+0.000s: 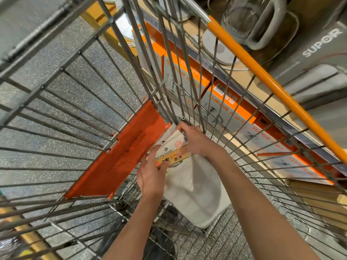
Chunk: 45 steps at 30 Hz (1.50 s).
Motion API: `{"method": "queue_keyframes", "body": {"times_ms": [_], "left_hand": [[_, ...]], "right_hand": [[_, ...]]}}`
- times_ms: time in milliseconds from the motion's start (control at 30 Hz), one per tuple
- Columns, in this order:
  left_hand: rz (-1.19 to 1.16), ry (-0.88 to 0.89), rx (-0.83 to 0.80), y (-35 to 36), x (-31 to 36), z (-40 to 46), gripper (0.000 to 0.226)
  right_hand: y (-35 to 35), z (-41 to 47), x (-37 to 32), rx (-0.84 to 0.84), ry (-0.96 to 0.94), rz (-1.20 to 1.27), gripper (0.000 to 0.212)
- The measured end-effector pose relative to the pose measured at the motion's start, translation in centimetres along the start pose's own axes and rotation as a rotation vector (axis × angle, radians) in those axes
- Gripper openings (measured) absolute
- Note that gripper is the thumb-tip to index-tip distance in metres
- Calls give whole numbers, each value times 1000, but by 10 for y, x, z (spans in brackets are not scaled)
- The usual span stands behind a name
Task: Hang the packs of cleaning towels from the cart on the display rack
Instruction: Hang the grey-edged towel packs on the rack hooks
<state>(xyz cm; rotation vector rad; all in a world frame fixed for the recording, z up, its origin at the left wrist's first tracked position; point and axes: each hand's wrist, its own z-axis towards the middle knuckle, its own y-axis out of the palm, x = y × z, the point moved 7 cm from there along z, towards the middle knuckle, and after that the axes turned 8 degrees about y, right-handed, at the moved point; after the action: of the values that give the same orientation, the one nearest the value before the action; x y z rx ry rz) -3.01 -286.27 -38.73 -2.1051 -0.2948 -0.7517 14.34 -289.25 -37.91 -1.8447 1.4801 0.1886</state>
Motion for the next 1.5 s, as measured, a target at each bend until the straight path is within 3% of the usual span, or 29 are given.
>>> {"method": "queue_keyframes", "body": {"times_ms": [267,500,600,800,1033,1167,1500], "left_hand": [[27,16,21,-1,1,-1,71],[226,114,99,-13,13,-1,73],[239,154,60,-14,18,-1,70],[183,220,-51,-12,28,-6,66],[176,333,-12,-36,55,-17,69],[190,441,-95,-58,91,-29,69],[99,790,-2,-144,178,-85,77]], "right_hand": [[4,-4,4,84,-18,87,63],[5,-8,5,115,-10,109,86],[5,-10,6,129,-27,34,80],[3,-26,15,102,-67,115,70],[-18,-65,4,164,-56,214,65],[-43,-109,-3,254,-29,332,62],[-102,-227,-52,483,-135,550,61]]}}
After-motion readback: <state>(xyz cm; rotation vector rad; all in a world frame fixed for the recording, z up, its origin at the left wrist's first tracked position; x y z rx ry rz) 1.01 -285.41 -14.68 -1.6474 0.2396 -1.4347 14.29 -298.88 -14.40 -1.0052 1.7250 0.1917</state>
